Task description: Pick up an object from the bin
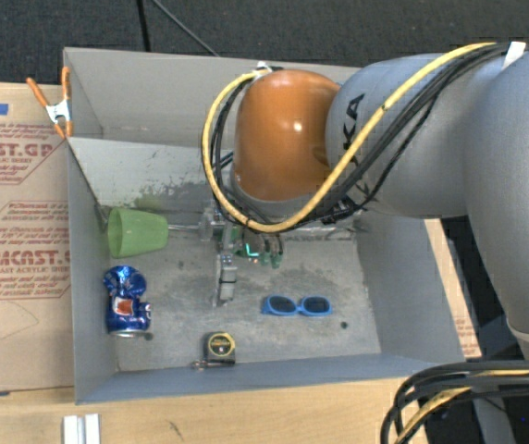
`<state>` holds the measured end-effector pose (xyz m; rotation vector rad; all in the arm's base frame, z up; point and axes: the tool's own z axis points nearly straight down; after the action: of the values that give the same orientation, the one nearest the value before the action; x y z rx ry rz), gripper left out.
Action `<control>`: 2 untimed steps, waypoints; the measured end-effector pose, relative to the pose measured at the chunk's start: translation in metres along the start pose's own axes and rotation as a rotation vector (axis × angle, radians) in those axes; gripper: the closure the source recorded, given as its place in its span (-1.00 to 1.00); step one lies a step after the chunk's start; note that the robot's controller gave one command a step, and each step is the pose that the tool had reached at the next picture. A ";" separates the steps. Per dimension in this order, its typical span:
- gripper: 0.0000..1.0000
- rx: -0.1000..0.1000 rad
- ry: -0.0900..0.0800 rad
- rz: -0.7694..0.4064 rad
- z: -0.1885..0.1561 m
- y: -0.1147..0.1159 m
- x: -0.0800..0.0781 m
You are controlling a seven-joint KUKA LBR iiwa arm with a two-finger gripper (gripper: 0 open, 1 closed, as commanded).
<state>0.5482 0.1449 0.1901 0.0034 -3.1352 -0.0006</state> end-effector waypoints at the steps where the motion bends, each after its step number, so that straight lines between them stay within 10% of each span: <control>1: -1.00 0.000 0.001 0.036 0.125 0.046 0.006; 2: -1.00 0.016 -0.010 -0.174 0.120 0.083 0.055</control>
Offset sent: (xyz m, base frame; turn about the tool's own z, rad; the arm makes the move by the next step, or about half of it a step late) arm -0.0041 0.0444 -0.1201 0.0388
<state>0.4928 0.2279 0.0706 0.2762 -3.1334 0.0239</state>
